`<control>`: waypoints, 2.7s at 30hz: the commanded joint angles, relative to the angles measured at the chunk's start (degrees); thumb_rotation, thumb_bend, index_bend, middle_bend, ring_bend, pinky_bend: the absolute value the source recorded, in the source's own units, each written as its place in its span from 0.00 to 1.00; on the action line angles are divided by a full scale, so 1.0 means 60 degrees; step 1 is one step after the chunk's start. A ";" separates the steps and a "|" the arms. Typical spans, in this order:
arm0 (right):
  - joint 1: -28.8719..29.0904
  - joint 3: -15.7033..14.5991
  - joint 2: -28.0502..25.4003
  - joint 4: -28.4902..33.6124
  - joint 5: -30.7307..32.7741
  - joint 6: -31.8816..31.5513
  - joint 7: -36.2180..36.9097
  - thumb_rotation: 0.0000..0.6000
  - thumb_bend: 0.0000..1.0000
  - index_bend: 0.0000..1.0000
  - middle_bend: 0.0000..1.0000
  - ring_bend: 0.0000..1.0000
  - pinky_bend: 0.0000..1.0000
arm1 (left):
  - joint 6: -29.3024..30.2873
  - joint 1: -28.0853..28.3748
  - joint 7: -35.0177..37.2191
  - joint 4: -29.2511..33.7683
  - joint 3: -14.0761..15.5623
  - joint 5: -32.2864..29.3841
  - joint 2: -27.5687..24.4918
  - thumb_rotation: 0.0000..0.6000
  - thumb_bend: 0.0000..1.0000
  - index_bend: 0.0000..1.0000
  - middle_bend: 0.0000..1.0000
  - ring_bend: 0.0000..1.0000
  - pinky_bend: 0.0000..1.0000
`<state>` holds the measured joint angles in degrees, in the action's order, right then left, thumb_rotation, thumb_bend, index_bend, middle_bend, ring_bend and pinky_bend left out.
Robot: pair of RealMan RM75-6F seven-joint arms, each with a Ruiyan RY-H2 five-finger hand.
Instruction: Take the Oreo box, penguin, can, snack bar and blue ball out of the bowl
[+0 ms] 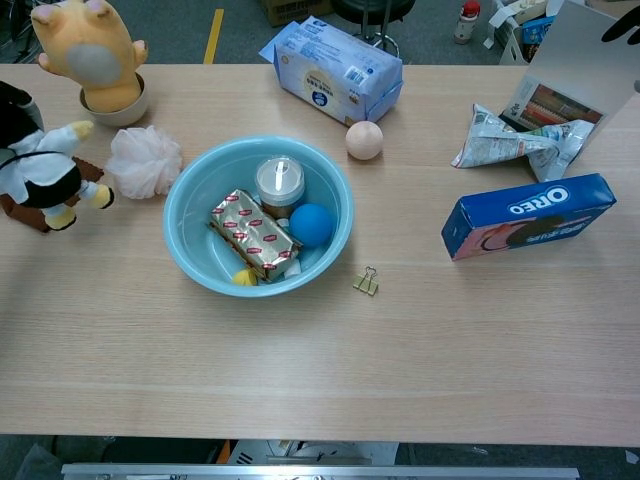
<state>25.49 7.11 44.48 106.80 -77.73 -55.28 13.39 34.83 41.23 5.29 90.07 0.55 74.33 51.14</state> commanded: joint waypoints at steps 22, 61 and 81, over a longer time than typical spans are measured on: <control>0.1971 0.0448 0.1669 0.0586 0.0298 0.1382 -0.3608 1.00 0.17 0.13 0.28 0.21 0.44 | 0.3863 -0.1814 0.0016 0.1355 -0.0540 0.0590 -0.0351 1.00 0.37 0.08 0.05 0.01 0.22; 0.8002 0.0127 0.8925 -0.3500 0.8129 0.0481 -1.1158 1.00 0.15 0.13 0.29 0.22 0.44 | 0.4861 -0.2907 0.0857 0.1852 -0.0259 0.1893 -0.0948 1.00 0.37 0.09 0.06 0.01 0.22; 0.8548 0.0012 1.0043 -0.4587 0.8602 0.0213 -1.2201 1.00 0.15 0.13 0.29 0.22 0.44 | 0.4829 -0.3018 0.1210 0.1622 -0.0256 0.2072 -0.0960 1.00 0.37 0.09 0.06 0.01 0.22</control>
<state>76.71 7.23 104.64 79.37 -26.22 -54.01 -59.71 63.82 23.13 12.54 99.80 -0.99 86.75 45.37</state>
